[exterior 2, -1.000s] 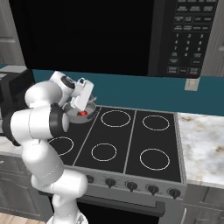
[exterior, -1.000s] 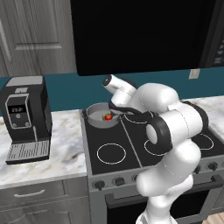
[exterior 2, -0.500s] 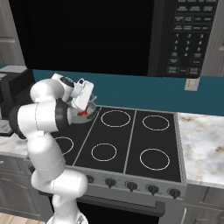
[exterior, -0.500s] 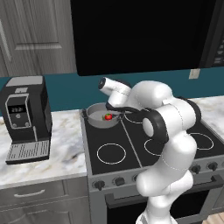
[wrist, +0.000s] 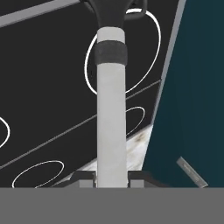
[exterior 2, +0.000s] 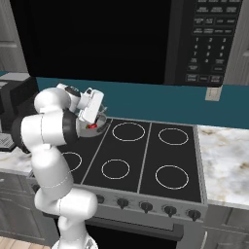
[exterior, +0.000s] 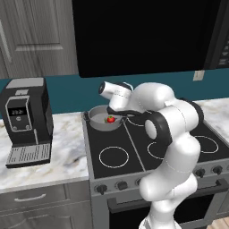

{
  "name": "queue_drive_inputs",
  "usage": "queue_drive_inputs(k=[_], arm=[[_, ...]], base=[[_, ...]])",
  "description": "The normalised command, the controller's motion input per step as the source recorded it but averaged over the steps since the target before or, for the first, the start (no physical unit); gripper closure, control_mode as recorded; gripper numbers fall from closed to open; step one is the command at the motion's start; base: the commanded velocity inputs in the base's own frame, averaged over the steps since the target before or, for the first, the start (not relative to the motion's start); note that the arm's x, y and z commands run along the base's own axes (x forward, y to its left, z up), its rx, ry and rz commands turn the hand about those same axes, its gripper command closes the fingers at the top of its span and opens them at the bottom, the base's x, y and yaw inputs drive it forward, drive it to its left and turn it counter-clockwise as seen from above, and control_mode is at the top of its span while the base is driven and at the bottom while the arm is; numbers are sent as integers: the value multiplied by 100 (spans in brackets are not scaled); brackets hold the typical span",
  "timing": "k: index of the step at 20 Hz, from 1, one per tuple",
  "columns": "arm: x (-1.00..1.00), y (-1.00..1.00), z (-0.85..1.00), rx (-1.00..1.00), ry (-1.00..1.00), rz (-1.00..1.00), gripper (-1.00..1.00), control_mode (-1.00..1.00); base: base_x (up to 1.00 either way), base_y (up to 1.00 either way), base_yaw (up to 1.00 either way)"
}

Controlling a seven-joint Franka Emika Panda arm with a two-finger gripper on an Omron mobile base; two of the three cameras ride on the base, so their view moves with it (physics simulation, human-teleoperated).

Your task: Put the tomato and lemon wedge in the pot. Retrieve the spatula and lightly stir the vegetables in the pot.

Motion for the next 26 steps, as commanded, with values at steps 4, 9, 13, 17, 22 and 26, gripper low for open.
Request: queue_drive_inputs(k=[4, 9, 13, 17, 22, 26], arm=[[8, 3, 0, 0, 0, -3, 100, -100], [25, 17, 0, -1, 7, -4, 100, -100], [30, 38, -11, -6, 10, -6, 100, -100], [12, 39, -35, -6, 5, -7, 100, -100], [14, 14, -15, -5, 1, -9, 100, -100], [9, 1, -2, 0, 0, -10, 100, -100]], base=[[0, 0, 0], [0, 0, 0], [0, 0, 0], [0, 0, 0], [0, 0, 0], [0, 0, 0]])
